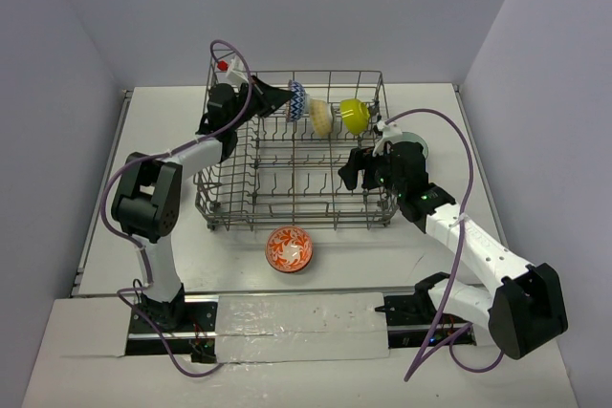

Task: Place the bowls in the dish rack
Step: Insert the bowl into the dish rack.

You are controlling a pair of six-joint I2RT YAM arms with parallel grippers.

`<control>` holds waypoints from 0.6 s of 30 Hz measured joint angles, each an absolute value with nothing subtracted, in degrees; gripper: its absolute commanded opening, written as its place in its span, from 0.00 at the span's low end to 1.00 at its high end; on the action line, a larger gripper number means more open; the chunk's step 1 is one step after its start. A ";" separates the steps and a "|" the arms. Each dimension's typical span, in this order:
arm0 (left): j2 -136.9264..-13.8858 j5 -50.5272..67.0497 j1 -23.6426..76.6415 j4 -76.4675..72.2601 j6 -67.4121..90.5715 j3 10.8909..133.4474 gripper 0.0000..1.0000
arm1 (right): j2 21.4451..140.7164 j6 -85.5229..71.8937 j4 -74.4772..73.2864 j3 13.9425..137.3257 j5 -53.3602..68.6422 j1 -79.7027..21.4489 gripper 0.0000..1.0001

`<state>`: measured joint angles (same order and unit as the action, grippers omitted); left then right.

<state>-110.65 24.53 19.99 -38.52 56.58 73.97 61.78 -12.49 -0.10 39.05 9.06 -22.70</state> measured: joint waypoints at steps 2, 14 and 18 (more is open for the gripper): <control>-110.76 24.49 19.94 -38.57 56.75 74.02 0.00 | 61.78 -12.49 -0.10 39.05 9.06 -22.74 0.87; -112.79 24.86 20.23 -40.36 59.96 75.66 0.00 | 61.78 -12.29 -0.10 39.13 9.08 -22.79 0.87; -113.99 25.17 20.34 -42.22 60.88 75.66 0.00 | 61.78 -12.27 -0.10 39.16 9.10 -23.14 0.87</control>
